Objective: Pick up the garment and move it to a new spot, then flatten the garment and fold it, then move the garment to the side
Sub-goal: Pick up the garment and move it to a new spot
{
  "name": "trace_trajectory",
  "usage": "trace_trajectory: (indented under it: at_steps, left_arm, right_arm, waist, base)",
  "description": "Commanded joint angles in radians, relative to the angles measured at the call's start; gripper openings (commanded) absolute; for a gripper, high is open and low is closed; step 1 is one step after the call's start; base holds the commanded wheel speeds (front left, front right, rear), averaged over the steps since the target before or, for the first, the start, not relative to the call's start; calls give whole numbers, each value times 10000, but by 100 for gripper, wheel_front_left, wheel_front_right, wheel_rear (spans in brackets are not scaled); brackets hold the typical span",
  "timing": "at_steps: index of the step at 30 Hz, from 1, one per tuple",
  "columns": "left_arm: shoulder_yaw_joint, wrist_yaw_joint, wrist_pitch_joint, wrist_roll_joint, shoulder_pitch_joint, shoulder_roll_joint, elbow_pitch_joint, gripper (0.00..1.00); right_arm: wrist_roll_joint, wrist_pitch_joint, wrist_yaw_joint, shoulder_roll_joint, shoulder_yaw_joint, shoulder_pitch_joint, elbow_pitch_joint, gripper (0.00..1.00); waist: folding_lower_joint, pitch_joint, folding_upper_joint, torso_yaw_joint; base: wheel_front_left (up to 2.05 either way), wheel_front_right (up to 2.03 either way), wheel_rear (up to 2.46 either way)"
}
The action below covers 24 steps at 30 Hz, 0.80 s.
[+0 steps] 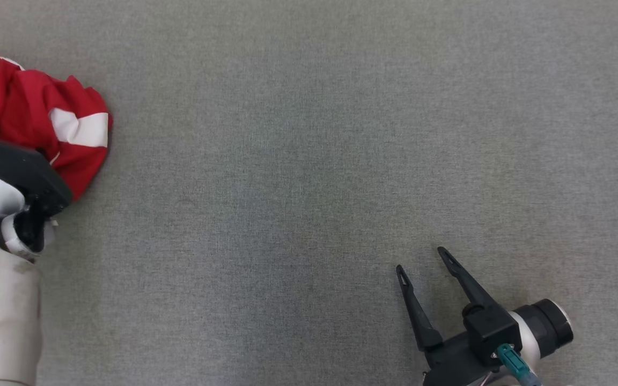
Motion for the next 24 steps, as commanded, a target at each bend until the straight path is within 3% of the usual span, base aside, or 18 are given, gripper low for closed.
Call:
trace_trajectory:
  at_steps: [1, 8, 14, 18, 24]
  left_arm:
    - [11, -75, -121, 60, 58, 147, -77, 0]
    - [-378, -624, -149, 384, -555, 873, -742, 0]
    - [-701, -1044, 602, 342, -1274, 1247, -1841, 0]
    - [-784, -1235, 1172, 22, -1814, 1055, -2776, 0]
    - [-1313, -1493, 1725, -534, -2186, 259, -4067, 0]
  right_arm:
    - [76, -70, -24, -13, 50, -117, 31, 100]
    - [705, -463, -25, -14, 234, -338, 704, 100]
    - [1429, -933, -25, -14, 338, -475, 1369, 100]
    - [1888, -1217, -25, -16, 430, -612, 1776, 100]
    - [2313, -1460, -25, -14, 534, -537, 2295, 100]
  waist:
    - [-3, -173, -2, 5]
    - [-3, -1218, -2, -59]
    - [-3, -2156, -2, -463]
    - [-3, -2614, -2, -886]
    - [-3, -3174, -2, -1656]
  base:
    - [0, 0, 0]
    - [0, 0, 0]
    - [0, 0, 0]
    - [0, 0, 0]
    - [0, 0, 0]
